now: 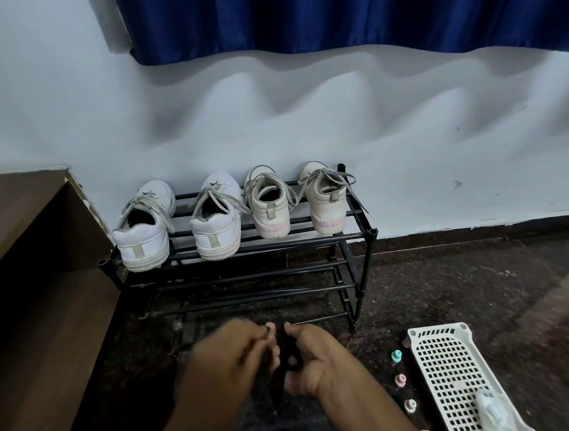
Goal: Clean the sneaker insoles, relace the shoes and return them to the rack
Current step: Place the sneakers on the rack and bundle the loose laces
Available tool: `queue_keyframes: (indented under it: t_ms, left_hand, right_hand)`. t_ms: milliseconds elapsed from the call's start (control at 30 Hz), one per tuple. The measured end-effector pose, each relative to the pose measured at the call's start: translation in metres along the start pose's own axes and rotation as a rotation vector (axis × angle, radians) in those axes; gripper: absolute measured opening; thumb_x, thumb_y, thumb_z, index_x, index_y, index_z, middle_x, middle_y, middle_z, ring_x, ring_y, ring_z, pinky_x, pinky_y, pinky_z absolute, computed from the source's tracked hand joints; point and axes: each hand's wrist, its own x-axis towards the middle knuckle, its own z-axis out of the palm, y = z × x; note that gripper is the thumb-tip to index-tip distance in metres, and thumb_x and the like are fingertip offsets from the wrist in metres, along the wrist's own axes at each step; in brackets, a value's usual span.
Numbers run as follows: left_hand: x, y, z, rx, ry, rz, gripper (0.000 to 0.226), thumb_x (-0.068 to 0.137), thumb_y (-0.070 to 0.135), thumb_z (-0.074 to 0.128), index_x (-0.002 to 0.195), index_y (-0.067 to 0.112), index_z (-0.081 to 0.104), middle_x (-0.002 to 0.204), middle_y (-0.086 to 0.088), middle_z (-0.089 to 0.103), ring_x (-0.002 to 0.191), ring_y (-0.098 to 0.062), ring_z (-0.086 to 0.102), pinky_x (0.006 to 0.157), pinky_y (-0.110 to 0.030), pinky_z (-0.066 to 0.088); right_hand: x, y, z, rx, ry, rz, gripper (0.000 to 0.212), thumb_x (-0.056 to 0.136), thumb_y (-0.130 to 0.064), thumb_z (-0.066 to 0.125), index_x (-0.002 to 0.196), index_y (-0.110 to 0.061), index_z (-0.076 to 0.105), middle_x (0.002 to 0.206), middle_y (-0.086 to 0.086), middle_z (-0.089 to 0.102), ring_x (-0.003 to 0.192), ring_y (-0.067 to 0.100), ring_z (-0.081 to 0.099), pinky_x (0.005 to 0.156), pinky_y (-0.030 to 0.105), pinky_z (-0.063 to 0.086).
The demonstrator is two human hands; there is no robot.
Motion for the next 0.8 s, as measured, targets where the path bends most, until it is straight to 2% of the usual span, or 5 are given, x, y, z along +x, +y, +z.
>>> queue_keyframes:
  t_ms: [133,233,467,633,800]
  left_hand:
    - [-0.011,0.001,0.015,0.167,-0.206,0.213,0.009,0.083,0.018,0.049,0.089,0.024,0.05,0.076,0.005,0.059,0.065,-0.01,0.057,0.057,-0.023,0.047]
    - [-0.012,-0.009,0.018,0.228,-0.255,0.196,0.006,0.08,0.016,0.052,0.083,0.021,0.053,0.076,0.005,0.053,0.062,-0.014,0.055,0.049,-0.029,0.047]
    - [-0.005,0.0,0.018,0.262,-0.331,0.357,0.01,0.079,0.013,0.047,0.079,0.023,0.044,0.068,0.003,0.051,0.053,-0.014,0.051,0.043,-0.024,0.043]
    - [-0.005,0.002,0.015,0.209,-0.36,0.331,0.008,0.079,0.014,0.046,0.078,0.022,0.044,0.07,0.002,0.052,0.059,-0.014,0.054,0.053,-0.02,0.048]
    - [-0.006,0.004,0.015,0.21,-0.382,0.356,0.009,0.077,0.012,0.048,0.072,0.019,0.049,0.07,0.002,0.051,0.067,-0.012,0.054,0.063,-0.013,0.046]
  right_hand:
    - [0.001,0.003,-0.001,0.022,0.021,0.048,0.044,0.102,-0.023,0.033,0.063,-0.01,0.05,0.041,0.001,0.046,0.027,0.014,0.039,0.041,0.016,0.029]
    - [-0.001,0.005,-0.002,0.026,0.022,0.074,0.042,0.102,-0.024,0.031,0.069,-0.007,0.05,0.059,0.008,0.048,0.05,0.02,0.045,0.048,0.024,0.038]
    - [-0.006,0.0,-0.002,0.055,0.02,0.061,0.038,0.102,-0.022,0.032,0.114,0.0,0.061,0.067,0.014,0.066,0.066,0.026,0.055,0.057,0.033,0.042]
    - [-0.007,-0.002,0.002,0.091,0.015,0.001,0.028,0.102,-0.021,0.037,0.107,0.0,0.056,0.077,0.013,0.062,0.071,0.028,0.057,0.059,0.035,0.045]
    - [-0.001,-0.007,0.0,0.153,0.027,-0.076,0.024,0.103,-0.019,0.037,0.117,-0.007,0.052,0.048,0.005,0.053,0.049,0.022,0.06,0.054,0.03,0.047]
